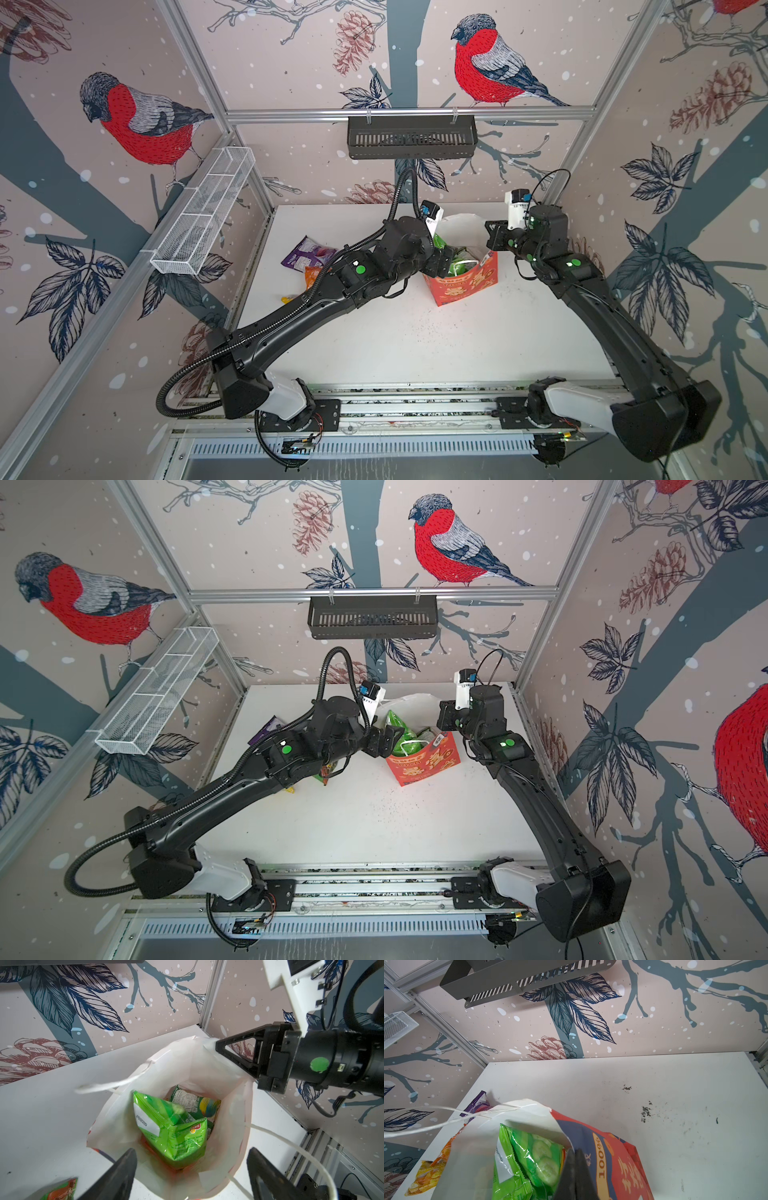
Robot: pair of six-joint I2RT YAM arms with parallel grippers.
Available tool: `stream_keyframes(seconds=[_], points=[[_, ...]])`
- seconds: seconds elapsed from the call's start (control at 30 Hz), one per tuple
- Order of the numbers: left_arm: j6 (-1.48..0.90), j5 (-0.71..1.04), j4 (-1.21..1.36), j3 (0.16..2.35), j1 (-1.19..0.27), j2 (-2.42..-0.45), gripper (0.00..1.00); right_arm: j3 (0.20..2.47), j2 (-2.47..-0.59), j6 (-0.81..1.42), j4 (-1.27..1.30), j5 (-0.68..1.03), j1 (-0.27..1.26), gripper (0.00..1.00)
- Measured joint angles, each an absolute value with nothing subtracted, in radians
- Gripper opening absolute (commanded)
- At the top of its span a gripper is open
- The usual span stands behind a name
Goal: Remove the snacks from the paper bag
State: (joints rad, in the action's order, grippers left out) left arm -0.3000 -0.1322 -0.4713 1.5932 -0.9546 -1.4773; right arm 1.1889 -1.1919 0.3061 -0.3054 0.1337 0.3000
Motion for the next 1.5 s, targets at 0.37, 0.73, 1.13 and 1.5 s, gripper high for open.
stream_keyframes(seconds=[0.37, 0.73, 1.13, 1.5], points=[[-0.288, -0.007, -0.705, 1.769, -0.854, -1.588, 0.81, 1.179, -1.176, 0.284, -0.305, 0.103, 0.316, 0.00], [-0.270, -0.001, -0.717, 1.774, -0.807, -1.683, 0.77, 1.168, -1.164, 0.283, -0.287, 0.101, 0.334, 0.00], [-0.283, -0.027, -0.684, 1.793, -0.797, -1.717, 0.76, 1.157, -1.153, 0.284, -0.276, 0.101, 0.339, 0.00], [-0.304, -0.031, -0.652, 1.757, -0.797, -1.752, 0.66, 1.144, -1.139, 0.284, -0.268, 0.101, 0.341, 0.00]])
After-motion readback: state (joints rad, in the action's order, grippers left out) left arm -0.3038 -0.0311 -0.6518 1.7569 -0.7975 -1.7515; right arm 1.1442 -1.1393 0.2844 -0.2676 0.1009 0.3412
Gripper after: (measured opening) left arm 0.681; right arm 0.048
